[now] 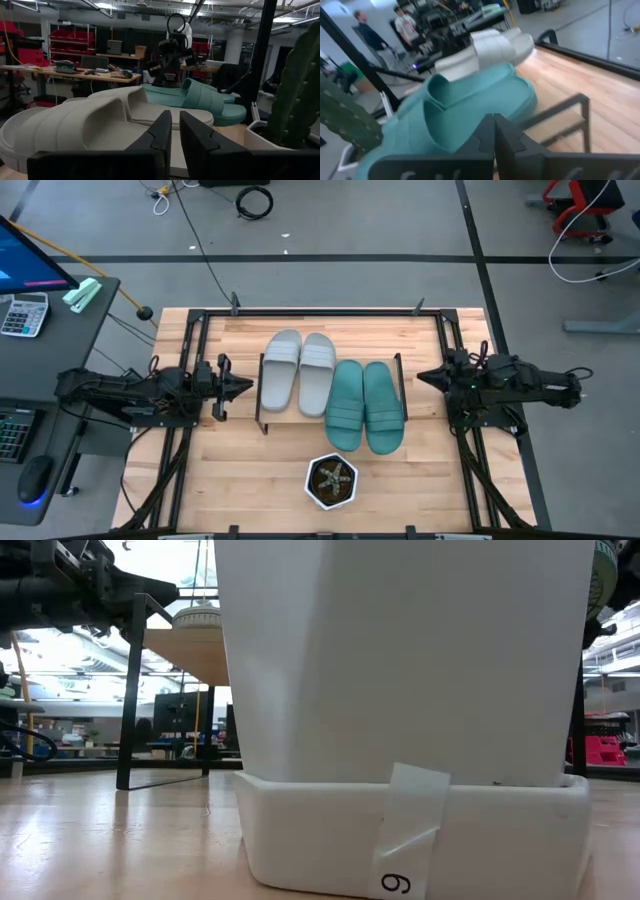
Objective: Pick and place slides into the shelf
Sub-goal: Return to Home Position
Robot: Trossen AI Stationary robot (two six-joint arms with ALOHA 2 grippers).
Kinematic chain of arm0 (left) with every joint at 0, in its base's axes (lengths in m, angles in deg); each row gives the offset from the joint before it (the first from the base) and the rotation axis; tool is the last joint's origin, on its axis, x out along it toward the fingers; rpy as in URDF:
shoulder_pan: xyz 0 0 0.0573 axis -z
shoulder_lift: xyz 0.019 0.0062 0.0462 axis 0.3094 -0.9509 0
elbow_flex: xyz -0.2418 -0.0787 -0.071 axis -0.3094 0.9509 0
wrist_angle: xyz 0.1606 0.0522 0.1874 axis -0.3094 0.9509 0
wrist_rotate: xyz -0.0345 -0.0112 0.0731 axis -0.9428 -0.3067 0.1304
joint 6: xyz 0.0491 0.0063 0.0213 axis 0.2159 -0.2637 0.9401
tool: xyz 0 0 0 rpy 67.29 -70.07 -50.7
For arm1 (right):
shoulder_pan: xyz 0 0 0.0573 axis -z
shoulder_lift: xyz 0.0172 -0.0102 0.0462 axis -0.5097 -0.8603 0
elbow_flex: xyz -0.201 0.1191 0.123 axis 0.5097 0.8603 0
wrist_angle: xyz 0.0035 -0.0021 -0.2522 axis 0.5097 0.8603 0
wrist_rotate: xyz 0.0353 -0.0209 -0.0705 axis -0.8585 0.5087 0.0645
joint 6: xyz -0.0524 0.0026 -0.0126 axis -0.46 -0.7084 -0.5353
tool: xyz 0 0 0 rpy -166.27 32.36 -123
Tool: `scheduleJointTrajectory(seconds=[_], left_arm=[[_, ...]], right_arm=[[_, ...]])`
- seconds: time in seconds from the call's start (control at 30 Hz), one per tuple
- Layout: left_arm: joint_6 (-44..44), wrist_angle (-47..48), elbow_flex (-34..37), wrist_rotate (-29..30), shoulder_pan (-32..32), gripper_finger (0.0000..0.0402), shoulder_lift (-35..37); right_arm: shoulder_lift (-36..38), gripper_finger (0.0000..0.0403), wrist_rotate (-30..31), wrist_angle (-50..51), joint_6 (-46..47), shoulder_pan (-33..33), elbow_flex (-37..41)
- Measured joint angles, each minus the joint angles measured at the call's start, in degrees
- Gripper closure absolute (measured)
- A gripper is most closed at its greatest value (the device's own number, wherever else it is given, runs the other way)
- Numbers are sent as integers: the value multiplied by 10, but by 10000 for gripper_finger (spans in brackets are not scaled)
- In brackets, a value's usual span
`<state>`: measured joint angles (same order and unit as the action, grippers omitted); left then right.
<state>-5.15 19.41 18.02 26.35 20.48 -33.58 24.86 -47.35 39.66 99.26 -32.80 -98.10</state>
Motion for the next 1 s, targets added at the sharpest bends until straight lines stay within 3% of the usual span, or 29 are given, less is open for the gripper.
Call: scheduleJointTrajectory(seconds=[0.3, 0.43, 0.8, 1.0], left_arm=[[0, 0, 0, 0, 0, 371, 0], [0, 0, 0, 0, 0, 370, 0], [0, 0, 0, 0, 0, 365, 0], [0, 0, 0, 0, 0, 374, 0]], right_arm=[[0, 403, 5, -172, -12, -9, 95], [0, 403, 35, -230, -32, -22, 119], [19, 403, 132, -231, -90, -63, 122], [28, 403, 150, -217, -99, -64, 122]])
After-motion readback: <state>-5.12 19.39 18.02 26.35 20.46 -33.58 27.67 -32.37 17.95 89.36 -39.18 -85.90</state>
